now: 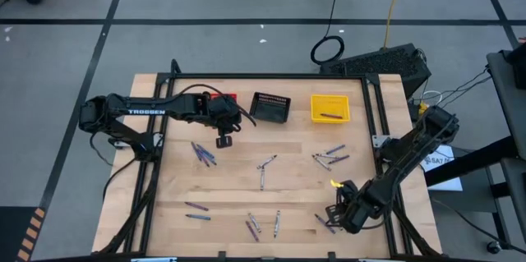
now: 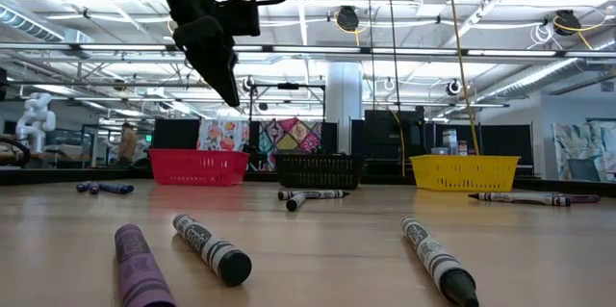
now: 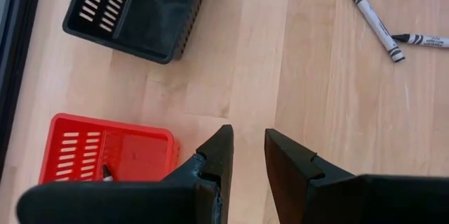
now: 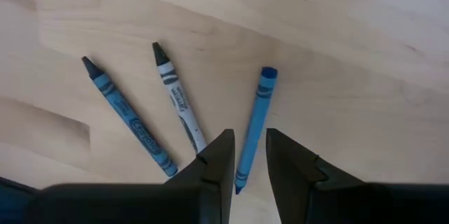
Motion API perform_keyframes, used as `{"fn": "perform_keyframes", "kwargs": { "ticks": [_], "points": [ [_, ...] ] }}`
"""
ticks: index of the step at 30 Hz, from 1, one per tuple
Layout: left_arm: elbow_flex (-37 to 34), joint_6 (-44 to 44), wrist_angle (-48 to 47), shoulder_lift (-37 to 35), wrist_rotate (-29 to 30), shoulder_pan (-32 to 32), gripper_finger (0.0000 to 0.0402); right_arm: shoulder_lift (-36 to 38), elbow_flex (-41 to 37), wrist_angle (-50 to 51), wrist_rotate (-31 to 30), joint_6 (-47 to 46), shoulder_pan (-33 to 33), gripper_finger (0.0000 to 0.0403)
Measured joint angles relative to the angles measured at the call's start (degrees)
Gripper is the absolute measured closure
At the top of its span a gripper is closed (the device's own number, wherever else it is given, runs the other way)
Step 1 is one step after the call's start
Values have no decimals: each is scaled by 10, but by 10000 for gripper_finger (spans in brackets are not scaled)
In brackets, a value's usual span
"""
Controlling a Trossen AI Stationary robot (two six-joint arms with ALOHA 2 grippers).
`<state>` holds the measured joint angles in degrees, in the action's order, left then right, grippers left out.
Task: Sort crayons
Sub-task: Put the blue crayon into the black bin
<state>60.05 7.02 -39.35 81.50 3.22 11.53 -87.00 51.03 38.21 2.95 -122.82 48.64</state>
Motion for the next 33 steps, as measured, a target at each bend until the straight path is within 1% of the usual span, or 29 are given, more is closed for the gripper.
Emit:
{"fn": "perform_keyframes", "kwargs": {
  "ticks": [21, 24, 29, 33],
  "points": [
    [0, -7, -2, 0, 0, 0, 320, -84, 2, -20, 6, -7, 8, 333],
    [0, -7, -2, 0, 0, 0, 320, -91, 2, -15, 6, -3, 8, 344],
    [0, -6, -2, 0, 0, 0, 320, -91, 2, -8, 5, 10, 8, 391],
    [0, -4, -2, 0, 5, 0, 320, -89, 1, 1, 5, 24, 7, 395]
  ]
}}
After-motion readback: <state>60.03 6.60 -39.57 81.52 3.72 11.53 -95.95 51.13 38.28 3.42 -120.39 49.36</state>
